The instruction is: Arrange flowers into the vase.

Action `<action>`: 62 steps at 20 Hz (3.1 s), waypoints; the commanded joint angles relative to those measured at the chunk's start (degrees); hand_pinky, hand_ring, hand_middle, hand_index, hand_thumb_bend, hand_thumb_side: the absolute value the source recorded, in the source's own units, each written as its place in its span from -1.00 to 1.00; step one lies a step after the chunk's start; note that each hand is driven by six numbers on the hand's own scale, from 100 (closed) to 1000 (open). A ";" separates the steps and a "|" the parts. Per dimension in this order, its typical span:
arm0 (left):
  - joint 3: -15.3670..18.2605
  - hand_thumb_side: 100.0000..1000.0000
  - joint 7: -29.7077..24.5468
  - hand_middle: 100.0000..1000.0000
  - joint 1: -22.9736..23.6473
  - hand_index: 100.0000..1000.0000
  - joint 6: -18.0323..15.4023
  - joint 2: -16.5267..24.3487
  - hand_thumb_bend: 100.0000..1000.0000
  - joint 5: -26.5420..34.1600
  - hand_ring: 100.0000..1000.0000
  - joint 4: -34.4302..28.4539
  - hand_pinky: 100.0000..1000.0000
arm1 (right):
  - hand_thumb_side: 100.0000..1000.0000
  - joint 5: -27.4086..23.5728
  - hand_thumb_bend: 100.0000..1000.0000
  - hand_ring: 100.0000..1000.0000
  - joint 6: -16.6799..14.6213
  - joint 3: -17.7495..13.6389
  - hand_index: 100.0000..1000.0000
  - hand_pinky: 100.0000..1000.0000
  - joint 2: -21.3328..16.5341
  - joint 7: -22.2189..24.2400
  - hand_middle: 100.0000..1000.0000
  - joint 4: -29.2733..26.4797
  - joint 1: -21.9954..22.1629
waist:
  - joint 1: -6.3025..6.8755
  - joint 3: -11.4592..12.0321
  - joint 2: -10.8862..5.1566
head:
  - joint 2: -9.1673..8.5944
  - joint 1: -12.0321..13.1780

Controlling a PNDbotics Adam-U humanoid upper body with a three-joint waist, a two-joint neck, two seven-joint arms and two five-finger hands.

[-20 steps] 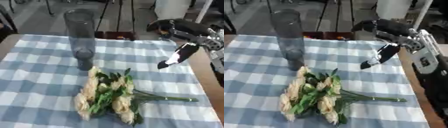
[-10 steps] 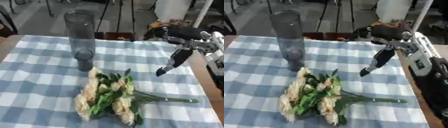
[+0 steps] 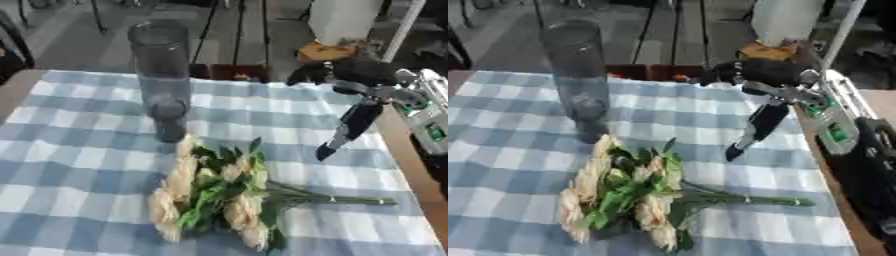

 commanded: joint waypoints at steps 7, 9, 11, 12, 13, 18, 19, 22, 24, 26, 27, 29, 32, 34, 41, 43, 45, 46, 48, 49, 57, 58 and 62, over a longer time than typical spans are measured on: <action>0.03 0.76 0.02 0.14 -0.51 0.76 0.00 0.59 -1.00 0.18 0.29 -0.82 0.03 | 0.25 0.53 0.85 0.38 -18.91 -0.23 0.76 0.13 -0.72 18.93 0.56 -0.74 0.94 | 0.21 -0.22 -1.42 | -0.65 0.05; 0.03 0.76 0.01 0.13 -0.52 0.76 0.03 0.60 -1.00 0.17 0.29 -0.82 0.03 | 0.27 -0.80 0.81 0.28 -18.91 0.00 0.74 0.06 -0.69 18.93 0.49 -0.95 2.03 | 0.21 -0.28 -1.42 | -0.62 0.11; 0.05 0.76 0.03 0.13 -0.51 0.76 0.06 0.63 -1.00 0.15 0.29 -0.82 0.03 | 0.29 -2.13 0.78 0.17 -18.91 -0.05 0.72 -0.02 -0.69 18.93 0.42 -1.08 3.17 | 0.19 -0.37 -1.49 | -0.57 0.16; 0.05 0.76 0.03 0.13 -0.48 0.76 0.09 0.64 -1.00 0.13 0.29 -0.82 0.03 | 0.32 -2.91 0.76 0.11 -18.91 -0.22 0.72 -0.07 -0.69 18.93 0.40 -1.16 3.77 | 0.18 -0.42 -1.54 | -0.54 0.20; 0.07 0.76 0.05 0.13 -0.46 0.76 0.12 0.64 -1.00 0.12 0.29 -0.82 0.03 | 0.32 -3.74 0.75 0.08 -18.91 -0.55 0.72 -0.10 -0.62 18.93 0.39 -1.32 4.48 | 0.16 -0.52 -1.60 | -0.48 0.31; 0.19 0.75 0.24 0.14 -0.43 0.76 0.20 0.68 -1.00 0.03 0.29 -0.82 0.04 | 0.31 -6.95 0.73 0.02 -18.91 -1.74 0.70 -0.19 -0.34 18.93 0.31 -2.99 7.21 | 0.13 -1.03 -1.91 | 0.40 0.90; 0.21 0.75 0.29 0.14 -0.41 0.76 0.22 0.70 -1.00 -0.01 0.29 -0.82 0.04 | 0.31 -7.24 0.72 0.02 -18.91 -2.12 0.70 -0.19 -0.31 18.93 0.31 -3.27 7.64 | 0.13 -1.18 -2.02 | 0.66 1.05; 0.22 0.75 0.41 0.14 -0.35 0.76 0.27 0.72 -1.00 -0.07 0.29 -0.82 0.04 | 0.35 -7.72 0.64 0.06 -18.91 -2.86 0.66 -0.14 -0.05 18.93 0.29 -3.79 8.54 | 0.06 -1.59 -2.34 | 1.36 1.27; 0.19 0.75 0.41 0.14 -0.28 0.76 0.33 0.68 -1.00 -0.08 0.29 -0.82 0.04 | 0.35 -8.12 0.63 0.10 -18.91 -3.07 0.64 -0.10 0.30 18.93 0.28 -3.96 9.00 | 0.01 -1.80 -2.49 | 1.62 1.28; 0.16 0.74 0.41 0.14 -0.26 0.76 0.38 0.64 -1.00 -0.07 0.29 -0.82 0.04 | 0.35 -8.54 0.56 0.11 -18.91 -2.78 0.62 -0.06 0.75 18.93 0.26 -3.99 9.46 | 0.01 -1.90 -2.62 | 1.62 1.22; 0.15 0.74 0.40 0.14 -0.27 0.76 0.38 0.64 -0.99 -0.05 0.30 -0.82 0.04 | 0.35 -8.82 0.48 0.12 -18.91 -2.72 0.61 -0.05 0.99 18.92 0.25 -3.99 9.65 | 0.03 -1.96 -2.70 | 1.63 1.20; 0.13 0.74 0.39 0.14 -0.27 0.76 0.39 0.64 -0.99 -0.01 0.30 -0.82 0.04 | 0.35 -9.36 0.42 0.12 -18.91 -2.75 0.59 -0.03 1.40 18.61 0.23 -4.26 10.01 | 0.07 -2.06 -2.83 | 1.61 1.18; 0.09 0.74 0.35 0.14 -0.29 0.76 0.43 0.61 -0.99 0.05 0.30 -0.82 0.04 | 0.35 -9.98 0.34 0.11 -18.91 -2.15 0.54 -0.03 1.99 17.11 0.20 -4.61 10.69 | 0.07 -2.24 -2.96 | 1.68 1.11; 0.05 0.74 0.31 0.14 -0.32 0.76 0.46 0.58 -0.99 0.09 0.30 -0.82 0.04 | 0.35 -9.64 0.31 0.12 -18.91 -1.70 0.54 0.01 2.40 15.75 0.21 -4.74 11.17 | 0.09 -2.38 -3.00 | 1.84 1.07; -0.07 0.74 0.20 0.14 -0.43 0.76 0.54 0.48 -1.00 0.23 0.30 -0.82 0.04 | 0.28 -4.67 0.30 0.06 -18.91 -0.35 0.58 -0.01 4.53 11.85 0.22 -4.89 13.30 | 0.20 -2.75 -2.97 | 2.26 0.66; -0.08 0.74 0.20 0.14 -0.47 0.76 0.57 0.46 -1.00 0.28 0.30 -0.82 0.04 | 0.22 -2.70 0.33 0.05 -18.91 -0.03 0.61 -0.02 5.18 10.95 0.24 -4.82 13.89 | 0.22 -2.84 -2.95 | 2.29 0.53; -0.14 0.74 0.19 0.14 -0.52 0.76 0.60 0.43 -1.00 0.33 0.30 -0.82 0.04 | 0.20 -1.06 0.34 0.05 -18.91 0.34 0.61 -0.03 5.76 10.33 0.25 -4.46 14.33 | 0.22 -2.90 -2.93 | 2.24 0.40; -0.18 0.74 0.17 0.14 -0.52 0.76 0.62 0.42 -1.00 0.35 0.30 -0.82 0.04 | 0.20 -0.40 0.32 0.06 -18.91 0.44 0.61 -0.03 6.03 9.98 0.24 -4.29 14.52 | 0.22 -2.92 -2.92 | 2.18 0.37; -0.21 0.75 0.13 0.14 -0.51 0.76 0.65 0.39 -1.00 0.39 0.29 -0.82 0.04 | 0.22 0.88 0.25 0.09 -18.91 0.36 0.58 -0.03 6.60 8.78 0.23 -4.02 14.90 | 0.26 -2.92 -2.90 | 2.07 0.30; -0.22 0.75 0.12 0.14 -0.51 0.76 0.66 0.38 -1.00 0.41 0.29 -0.82 0.04 | 0.23 1.57 0.20 0.10 -18.91 0.26 0.57 -0.04 6.87 7.87 0.22 -3.94 15.05 | 0.28 -2.91 -2.90 | 2.02 0.26; -0.40 0.76 -0.05 0.14 -0.55 0.76 0.73 0.18 -1.00 0.55 0.29 -0.82 0.04 | 0.28 6.58 0.00 -0.01 -18.91 1.25 0.48 -0.14 8.84 -1.47 0.10 -3.39 15.95 | 0.38 -2.71 -2.68 | 1.65 0.08; -0.41 0.76 -0.07 0.14 -0.57 0.76 0.73 0.16 -1.00 0.56 0.29 -0.82 0.04 | 0.28 7.15 -0.01 -0.04 -18.91 1.46 0.45 -0.14 9.08 -2.73 0.09 -3.47 16.21 | 0.41 -2.68 -2.62 | 1.63 0.08; -0.50 0.77 -0.20 0.13 -0.66 0.76 0.74 0.05 -1.00 0.61 0.29 -0.82 0.03 | 0.20 10.09 0.00 -0.03 -18.91 2.43 0.45 -0.14 9.69 -6.91 0.10 -3.24 17.20 | 0.41 -2.55 -2.41 | 1.55 0.06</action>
